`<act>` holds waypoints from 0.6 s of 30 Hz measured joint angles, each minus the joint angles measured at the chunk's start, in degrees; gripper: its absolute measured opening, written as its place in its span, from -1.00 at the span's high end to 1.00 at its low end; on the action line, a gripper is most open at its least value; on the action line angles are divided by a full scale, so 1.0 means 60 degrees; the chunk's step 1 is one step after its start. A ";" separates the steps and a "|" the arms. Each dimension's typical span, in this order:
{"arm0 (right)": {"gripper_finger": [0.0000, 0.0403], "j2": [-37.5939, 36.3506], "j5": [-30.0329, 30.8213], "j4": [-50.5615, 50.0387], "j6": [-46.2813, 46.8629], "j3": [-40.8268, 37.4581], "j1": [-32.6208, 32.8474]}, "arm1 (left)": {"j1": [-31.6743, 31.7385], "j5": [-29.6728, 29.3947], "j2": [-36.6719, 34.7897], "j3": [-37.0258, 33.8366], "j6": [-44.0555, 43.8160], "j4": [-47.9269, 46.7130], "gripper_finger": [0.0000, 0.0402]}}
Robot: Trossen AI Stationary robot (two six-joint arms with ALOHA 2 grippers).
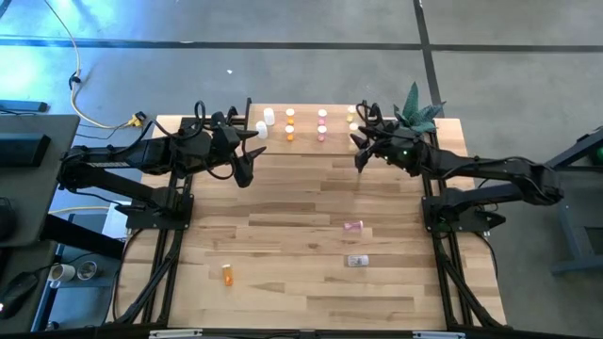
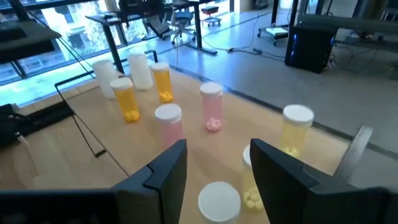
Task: Pick and place medicine bottles onto shelf by color
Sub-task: Put the transparent pill bottle aligned with the other transparent pill bottles on the shelf
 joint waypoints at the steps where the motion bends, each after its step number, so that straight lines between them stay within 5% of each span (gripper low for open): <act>1: 0.18 -0.0079 -0.0004 0.0007 -0.0106 0.0000 0.0018 | 0.0004 -0.0002 0.0000 0.0000 0.0000 0.0002 -0.02; 18: 0.18 -0.0988 0.0072 -0.0151 -0.0205 0.0424 0.1513 | -0.0084 0.0804 -0.0831 0.0004 -0.1252 -0.0959 -0.02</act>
